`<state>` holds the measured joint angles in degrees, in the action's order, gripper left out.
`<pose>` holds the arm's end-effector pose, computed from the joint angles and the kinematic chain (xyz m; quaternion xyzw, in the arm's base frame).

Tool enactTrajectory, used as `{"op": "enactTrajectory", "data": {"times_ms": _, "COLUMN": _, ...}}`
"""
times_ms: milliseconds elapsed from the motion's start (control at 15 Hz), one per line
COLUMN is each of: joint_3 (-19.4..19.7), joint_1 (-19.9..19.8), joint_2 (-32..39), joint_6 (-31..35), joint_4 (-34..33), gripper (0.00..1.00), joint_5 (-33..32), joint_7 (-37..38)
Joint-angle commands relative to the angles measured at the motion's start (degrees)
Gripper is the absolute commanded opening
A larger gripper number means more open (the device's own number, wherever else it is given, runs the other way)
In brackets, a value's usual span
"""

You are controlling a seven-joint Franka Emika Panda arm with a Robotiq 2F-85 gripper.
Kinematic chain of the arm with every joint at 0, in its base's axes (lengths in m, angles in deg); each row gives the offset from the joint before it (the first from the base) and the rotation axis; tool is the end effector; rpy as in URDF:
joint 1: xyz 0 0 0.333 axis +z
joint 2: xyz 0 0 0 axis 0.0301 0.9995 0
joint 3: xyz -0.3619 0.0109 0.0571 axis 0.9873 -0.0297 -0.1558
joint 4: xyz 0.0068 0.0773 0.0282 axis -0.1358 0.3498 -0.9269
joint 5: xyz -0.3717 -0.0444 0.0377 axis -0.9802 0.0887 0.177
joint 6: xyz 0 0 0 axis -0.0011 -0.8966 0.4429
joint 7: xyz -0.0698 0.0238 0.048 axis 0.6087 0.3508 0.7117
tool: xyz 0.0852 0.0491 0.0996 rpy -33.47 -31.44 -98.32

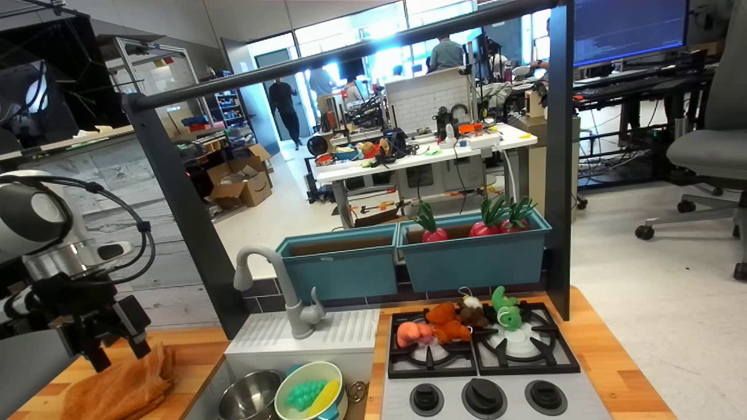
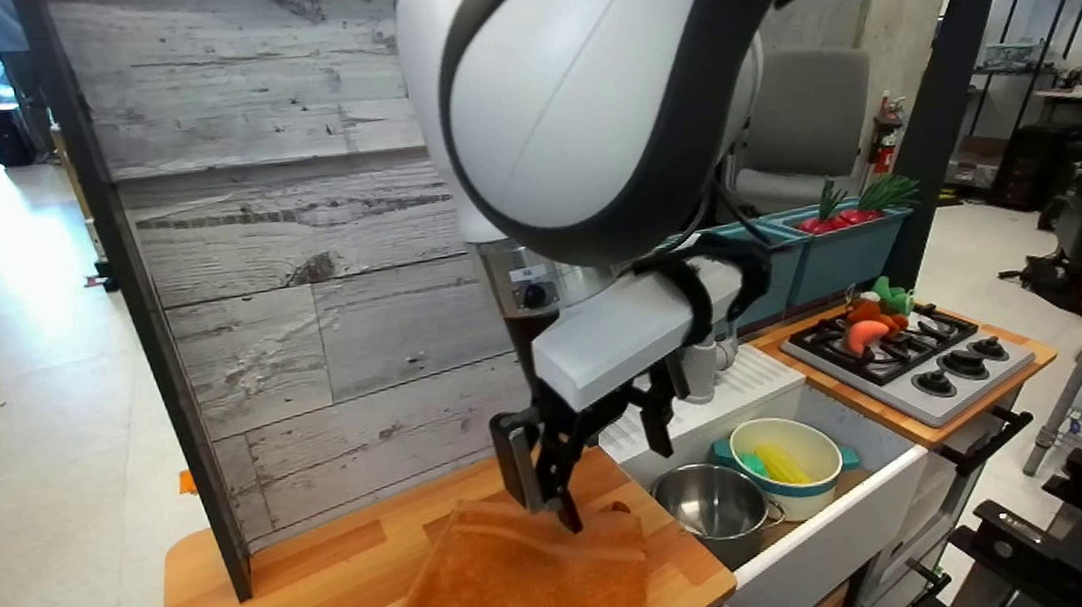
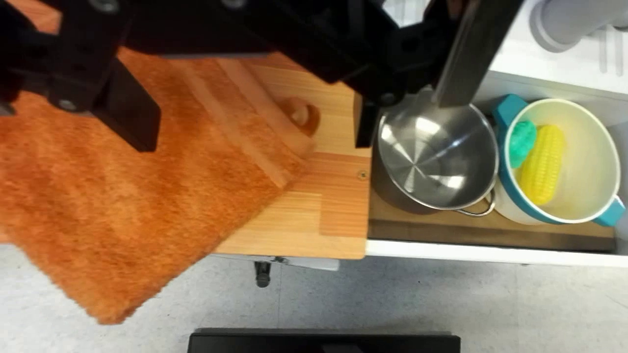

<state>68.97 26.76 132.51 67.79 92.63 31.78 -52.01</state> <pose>0.5900 0.2747 0.0721 0.9874 0.0486 -0.0945 0.1177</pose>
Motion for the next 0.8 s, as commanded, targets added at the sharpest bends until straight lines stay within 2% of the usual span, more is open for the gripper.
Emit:
{"op": "enactTrajectory", "data": {"times_ms": 0, "joint_3": -1.25, "joint_1": 2.4, "joint_2": 6.25, "joint_6": -0.9, "joint_4": -8.19, "gripper": 1.0, "joint_5": 1.07, "joint_7": -0.74}}
{"op": "enactTrajectory", "data": {"times_ms": 133, "joint_3": -0.39, "joint_1": 4.39, "joint_2": 11.82, "joint_6": -2.52, "joint_4": -14.23, "gripper": 1.0, "joint_5": 0.73, "joint_7": 0.47}}
{"op": "enactTrajectory", "data": {"times_ms": 267, "joint_3": 0.02, "joint_1": 5.56, "joint_2": 14.93, "joint_6": -4.11, "joint_4": -17.08, "gripper": 1.0, "joint_5": 0.23, "joint_7": -0.31}}
{"op": "enactTrajectory", "data": {"times_ms": 333, "joint_3": -0.31, "joint_1": 4.86, "joint_2": 10.47, "joint_6": -1.32, "joint_4": -11.3, "gripper": 1.0, "joint_5": 0.78, "joint_7": 0.06}}
{"op": "enactTrajectory", "data": {"times_ms": 533, "joint_3": -0.07, "joint_1": 5.53, "joint_2": 14.8, "joint_6": -1.7, "joint_4": -15.08, "gripper": 1.0, "joint_5": 0.82, "joint_7": 0.0}}
{"op": "enactTrajectory", "data": {"times_ms": 733, "joint_3": -0.52, "joint_1": 3.74, "joint_2": 18.64, "joint_6": -1.94, "joint_4": -18.2, "gripper": 1.0, "joint_5": 3.66, "joint_7": 1.17}}
